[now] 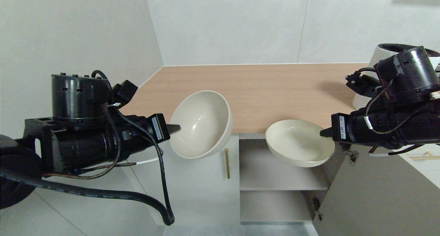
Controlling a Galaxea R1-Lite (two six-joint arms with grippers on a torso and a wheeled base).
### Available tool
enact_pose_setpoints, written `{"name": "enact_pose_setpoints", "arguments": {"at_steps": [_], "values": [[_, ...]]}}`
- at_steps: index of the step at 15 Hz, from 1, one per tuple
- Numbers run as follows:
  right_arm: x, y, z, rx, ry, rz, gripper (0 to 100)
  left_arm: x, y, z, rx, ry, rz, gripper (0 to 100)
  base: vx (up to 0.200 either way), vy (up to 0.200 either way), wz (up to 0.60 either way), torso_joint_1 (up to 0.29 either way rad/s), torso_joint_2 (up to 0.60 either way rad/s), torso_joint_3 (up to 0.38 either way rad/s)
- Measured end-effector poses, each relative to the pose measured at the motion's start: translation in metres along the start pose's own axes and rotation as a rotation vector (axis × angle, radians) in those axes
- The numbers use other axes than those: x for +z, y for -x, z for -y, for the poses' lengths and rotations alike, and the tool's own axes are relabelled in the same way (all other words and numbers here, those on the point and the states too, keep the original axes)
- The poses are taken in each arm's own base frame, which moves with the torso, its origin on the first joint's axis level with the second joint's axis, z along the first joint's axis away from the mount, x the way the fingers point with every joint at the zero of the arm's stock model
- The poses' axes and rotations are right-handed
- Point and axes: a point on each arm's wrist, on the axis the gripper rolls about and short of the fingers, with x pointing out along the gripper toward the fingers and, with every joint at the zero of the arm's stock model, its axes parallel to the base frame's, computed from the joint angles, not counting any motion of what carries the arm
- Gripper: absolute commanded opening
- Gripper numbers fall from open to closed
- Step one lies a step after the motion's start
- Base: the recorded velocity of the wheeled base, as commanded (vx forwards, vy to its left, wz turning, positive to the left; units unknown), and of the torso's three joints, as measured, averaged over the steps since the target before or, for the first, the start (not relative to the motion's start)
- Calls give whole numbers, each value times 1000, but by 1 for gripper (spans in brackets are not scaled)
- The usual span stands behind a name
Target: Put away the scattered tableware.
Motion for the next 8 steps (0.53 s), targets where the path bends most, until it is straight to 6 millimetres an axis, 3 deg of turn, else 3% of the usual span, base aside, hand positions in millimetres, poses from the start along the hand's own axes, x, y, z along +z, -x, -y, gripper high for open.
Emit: {"name": "enact_pose_setpoints", "arguments": {"at_steps": [8], "values": [[-1, -4, 0, -3, 1, -8, 0, -1, 0, 0, 2, 0, -3, 0, 0, 0, 0, -174, 464, 289]]}}
